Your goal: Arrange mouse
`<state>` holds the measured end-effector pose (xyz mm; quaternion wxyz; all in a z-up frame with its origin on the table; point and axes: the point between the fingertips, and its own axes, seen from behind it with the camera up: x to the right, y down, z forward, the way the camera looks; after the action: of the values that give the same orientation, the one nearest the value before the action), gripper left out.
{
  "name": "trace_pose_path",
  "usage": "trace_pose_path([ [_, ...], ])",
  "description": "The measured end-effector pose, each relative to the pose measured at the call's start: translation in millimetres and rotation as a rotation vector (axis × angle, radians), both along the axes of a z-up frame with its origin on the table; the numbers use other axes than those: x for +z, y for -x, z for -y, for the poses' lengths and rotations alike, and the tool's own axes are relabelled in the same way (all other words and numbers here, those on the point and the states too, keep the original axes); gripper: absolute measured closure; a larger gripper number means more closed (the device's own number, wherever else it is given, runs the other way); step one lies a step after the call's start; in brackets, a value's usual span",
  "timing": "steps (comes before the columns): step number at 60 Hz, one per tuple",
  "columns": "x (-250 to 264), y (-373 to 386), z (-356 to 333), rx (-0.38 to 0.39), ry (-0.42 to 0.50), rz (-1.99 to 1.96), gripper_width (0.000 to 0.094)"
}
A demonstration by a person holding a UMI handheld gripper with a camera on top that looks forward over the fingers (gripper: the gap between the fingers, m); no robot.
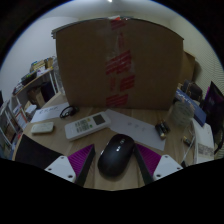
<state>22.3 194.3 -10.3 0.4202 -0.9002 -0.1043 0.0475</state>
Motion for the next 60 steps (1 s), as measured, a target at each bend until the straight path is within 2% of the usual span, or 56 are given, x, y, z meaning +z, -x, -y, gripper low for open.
trace_pose_path([
  [5,1,1,-5,-0.009,-0.025,-0.006,0.0168],
  [9,1,-1,-7,-0.021,-0.049,-0.011,0.0314],
  [10,1,0,-6,-0.024,-0.053,-0.017,0.0375],
  [14,1,-2,-6,-0.039,-0.062,-0.026,0.0446],
  [23,2,-3,-4,-0.056,-0.021,-0.052,0.0525],
  [28,13,-13,3,-0.092,-0.001,-0.086,0.055],
  [34,67,-22,9,-0.106,-0.088,-0.068,0.0559],
  [41,152,17,25,-0.047,-0.204,-0.113,0.0561],
  [47,197,68,46,0.015,-0.267,-0.112,0.0565],
  [52,193,120,68,0.063,-0.254,-0.14,0.0562],
  [60,129,184,106,0.075,-0.16,-0.097,0.0564],
])
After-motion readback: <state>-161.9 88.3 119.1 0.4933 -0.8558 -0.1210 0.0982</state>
